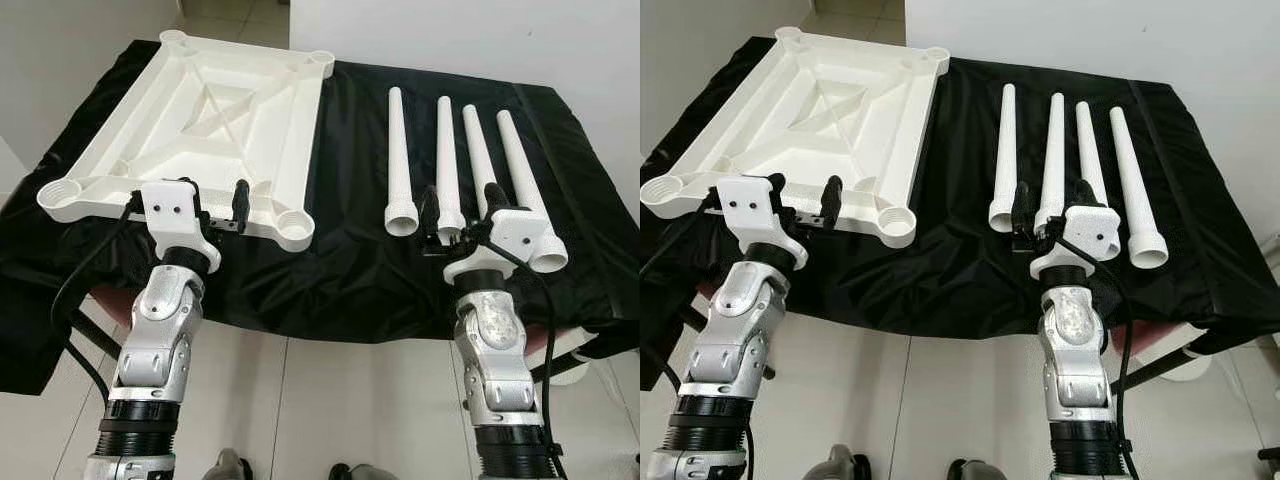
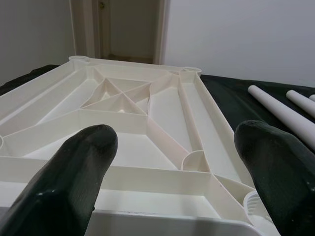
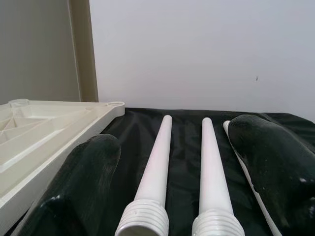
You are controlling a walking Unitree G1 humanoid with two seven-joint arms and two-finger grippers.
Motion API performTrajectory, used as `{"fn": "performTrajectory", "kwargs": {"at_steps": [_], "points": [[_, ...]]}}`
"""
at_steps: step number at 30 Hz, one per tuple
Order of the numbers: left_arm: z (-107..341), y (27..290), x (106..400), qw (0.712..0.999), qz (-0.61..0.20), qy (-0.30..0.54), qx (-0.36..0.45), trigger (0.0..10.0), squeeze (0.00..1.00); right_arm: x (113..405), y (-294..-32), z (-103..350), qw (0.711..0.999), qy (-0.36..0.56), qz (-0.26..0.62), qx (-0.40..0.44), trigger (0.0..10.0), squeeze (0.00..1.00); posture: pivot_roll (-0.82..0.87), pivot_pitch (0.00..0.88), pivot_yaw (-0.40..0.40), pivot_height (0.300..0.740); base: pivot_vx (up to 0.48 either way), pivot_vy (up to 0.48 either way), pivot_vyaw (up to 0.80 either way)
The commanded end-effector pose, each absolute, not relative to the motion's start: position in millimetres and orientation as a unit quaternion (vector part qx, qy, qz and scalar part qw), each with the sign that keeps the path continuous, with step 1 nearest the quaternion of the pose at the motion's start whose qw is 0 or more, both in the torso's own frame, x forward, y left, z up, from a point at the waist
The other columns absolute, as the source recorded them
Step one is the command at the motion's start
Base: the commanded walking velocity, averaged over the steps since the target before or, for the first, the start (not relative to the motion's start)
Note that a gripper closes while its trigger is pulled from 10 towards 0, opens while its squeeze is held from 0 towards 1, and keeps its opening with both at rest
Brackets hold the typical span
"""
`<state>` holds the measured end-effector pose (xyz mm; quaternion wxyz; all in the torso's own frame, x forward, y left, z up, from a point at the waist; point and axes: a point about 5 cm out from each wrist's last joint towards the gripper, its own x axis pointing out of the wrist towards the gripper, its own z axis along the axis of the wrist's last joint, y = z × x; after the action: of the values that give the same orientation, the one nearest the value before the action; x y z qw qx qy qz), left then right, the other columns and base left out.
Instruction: Building children table
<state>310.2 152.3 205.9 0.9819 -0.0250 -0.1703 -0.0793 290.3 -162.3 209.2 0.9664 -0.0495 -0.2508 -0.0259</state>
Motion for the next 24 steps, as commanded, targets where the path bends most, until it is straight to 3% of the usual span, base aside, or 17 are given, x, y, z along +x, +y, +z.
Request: {"fn": "performTrajectory", "kwargs": {"at_steps": [1, 12, 24], "points": [[202.0, 153.7, 311.7, 0.985, -0.071, -0.157, -0.028, 10.0, 0.00, 291.1, -163.8, 207.3, 0.967, -0.249, -0.029, -0.053, 10.0, 0.00, 0.07, 0.120, -0.059, 0.740, 0.000, 0.000, 0.00], [202.3, 152.5, 313.3, 0.984, -0.073, -0.158, -0.030, 10.0, 0.00, 292.6, -162.1, 206.6, 0.967, -0.249, -0.024, -0.055, 10.0, 0.00, 0.07, 0.106, -0.065, 0.740, 0.000, 0.000, 0.00], [203.9, 152.9, 315.5, 0.984, -0.072, -0.160, -0.031, 10.0, 0.00, 293.5, -161.3, 205.7, 0.967, -0.249, -0.022, -0.054, 10.0, 0.00, 0.07, 0.099, -0.066, 0.740, 0.272, 0.000, 0.00]]}}
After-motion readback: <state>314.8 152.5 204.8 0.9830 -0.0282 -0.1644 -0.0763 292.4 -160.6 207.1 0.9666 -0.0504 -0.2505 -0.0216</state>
